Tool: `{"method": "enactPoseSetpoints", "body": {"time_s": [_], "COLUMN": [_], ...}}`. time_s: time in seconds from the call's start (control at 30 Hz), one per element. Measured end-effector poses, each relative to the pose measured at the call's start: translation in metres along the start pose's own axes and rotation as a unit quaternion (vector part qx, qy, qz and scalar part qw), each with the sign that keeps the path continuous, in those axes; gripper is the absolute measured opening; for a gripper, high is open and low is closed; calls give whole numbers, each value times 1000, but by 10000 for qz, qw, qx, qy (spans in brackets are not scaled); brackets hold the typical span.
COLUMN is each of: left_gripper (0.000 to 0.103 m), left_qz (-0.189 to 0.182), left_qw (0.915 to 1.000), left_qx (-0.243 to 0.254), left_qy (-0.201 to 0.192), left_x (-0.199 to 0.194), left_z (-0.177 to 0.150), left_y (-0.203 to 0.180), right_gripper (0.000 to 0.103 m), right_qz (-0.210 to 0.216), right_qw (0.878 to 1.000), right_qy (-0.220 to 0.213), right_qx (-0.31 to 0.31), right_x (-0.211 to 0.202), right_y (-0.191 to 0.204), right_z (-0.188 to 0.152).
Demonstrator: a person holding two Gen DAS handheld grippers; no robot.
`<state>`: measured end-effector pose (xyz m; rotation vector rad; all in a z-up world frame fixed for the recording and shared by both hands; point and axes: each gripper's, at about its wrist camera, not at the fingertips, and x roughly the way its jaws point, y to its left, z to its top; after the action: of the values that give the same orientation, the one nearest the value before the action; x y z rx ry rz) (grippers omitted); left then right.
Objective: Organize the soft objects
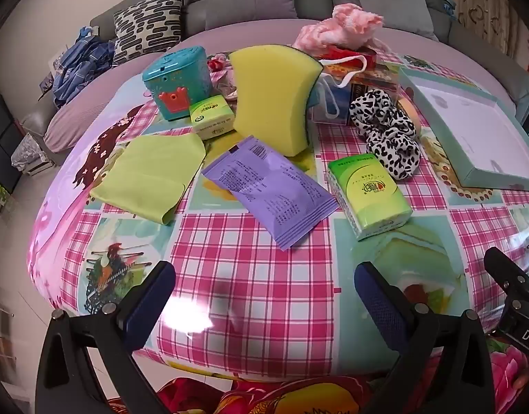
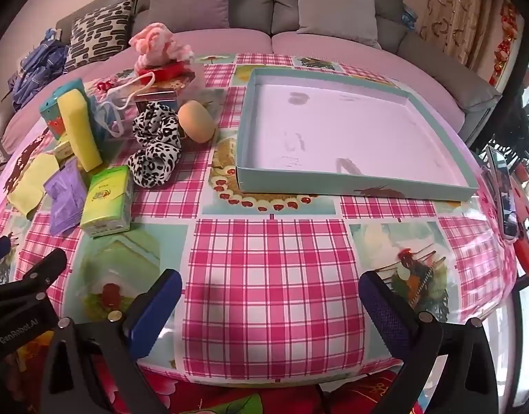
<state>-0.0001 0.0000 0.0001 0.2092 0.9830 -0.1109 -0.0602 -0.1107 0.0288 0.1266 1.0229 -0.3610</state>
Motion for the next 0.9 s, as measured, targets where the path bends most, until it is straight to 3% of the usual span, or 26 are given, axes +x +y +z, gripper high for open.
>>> {"method": "enactPoseSetpoints", "body": {"time_s": [0.9], "left_gripper": [103], "left_qz": [-60], "left_qw": [9999], "left_qx": [-115], "left_qy": [52], "left_x": [4], "left_z": [-3], "left_y": [-1], "right_gripper": [103], "right_qz": [-158], "right_qw": [9998], "right_qy": [-7], "right_qx": [-87], "right_x": [0], "right_y": [1], "right_z": [-1]}}
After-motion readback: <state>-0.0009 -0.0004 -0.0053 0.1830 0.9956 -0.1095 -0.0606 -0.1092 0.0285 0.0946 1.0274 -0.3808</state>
